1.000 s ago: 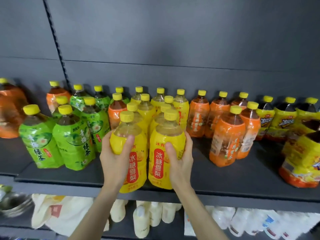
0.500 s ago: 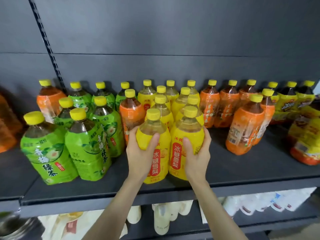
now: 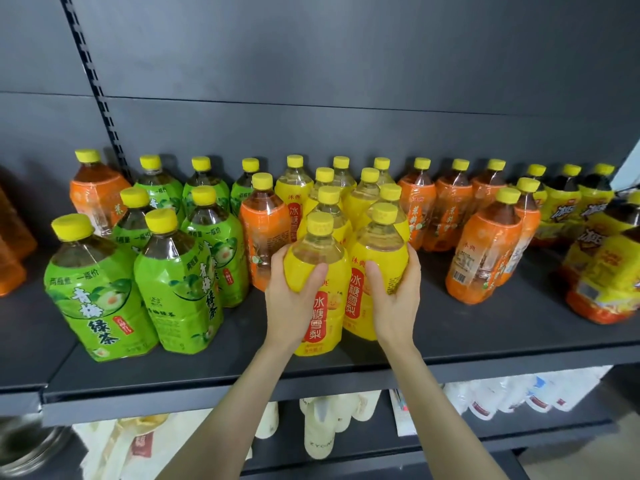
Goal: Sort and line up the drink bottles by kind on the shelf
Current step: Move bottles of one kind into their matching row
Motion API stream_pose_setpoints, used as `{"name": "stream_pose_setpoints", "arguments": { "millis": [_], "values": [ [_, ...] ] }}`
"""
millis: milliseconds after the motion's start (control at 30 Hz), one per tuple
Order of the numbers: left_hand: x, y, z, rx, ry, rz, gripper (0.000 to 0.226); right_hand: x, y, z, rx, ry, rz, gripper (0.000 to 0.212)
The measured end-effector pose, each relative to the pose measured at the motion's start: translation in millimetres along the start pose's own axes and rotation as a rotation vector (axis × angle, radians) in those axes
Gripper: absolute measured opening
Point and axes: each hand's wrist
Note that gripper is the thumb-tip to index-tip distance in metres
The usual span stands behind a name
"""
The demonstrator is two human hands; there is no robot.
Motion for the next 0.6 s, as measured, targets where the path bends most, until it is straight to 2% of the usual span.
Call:
{"name": "stream_pose_setpoints", "arguments": {
  "millis": [100, 167, 300, 400, 500, 600],
  "values": [
    [0, -4, -4, -0.025, 0.038, -0.024, 0.065, -6, 5, -3, -0.008, 0.029, -0.069, 0.091],
    [-3, -7, -6, -0.042, 0.058, 0.045, 0.058, -10, 9, -8, -0.033, 0.045, -0.127, 0.087],
    [-16, -15, -12, -0.023, 0.052, 0.247, 0.078, -22, 25, -20, -0.144, -0.012, -0.186, 0.062],
    [-31, -35, -16, 0.072, 0.029, 0.396, 0.057, -26, 39, -23, -0.266, -0.011, -0.174, 0.036],
    [-53, -57, -14, 0.169, 0.009, 0.461, 0.023, -18, 60, -23, -0.338, 0.043, -0.129, 0.028],
    [-76, -79, -7, 0.24, -0.032, 0.535, 0.006, -5, 84, -18, -0.39, 0.086, -0.127, 0.021]
  ]
}}
Point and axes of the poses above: each hand's wrist, its own z-axis towards the middle knuckle, its own x-axis out of the palm, y = z × x, and after that the axes turned 7 degrees about y, right-handed
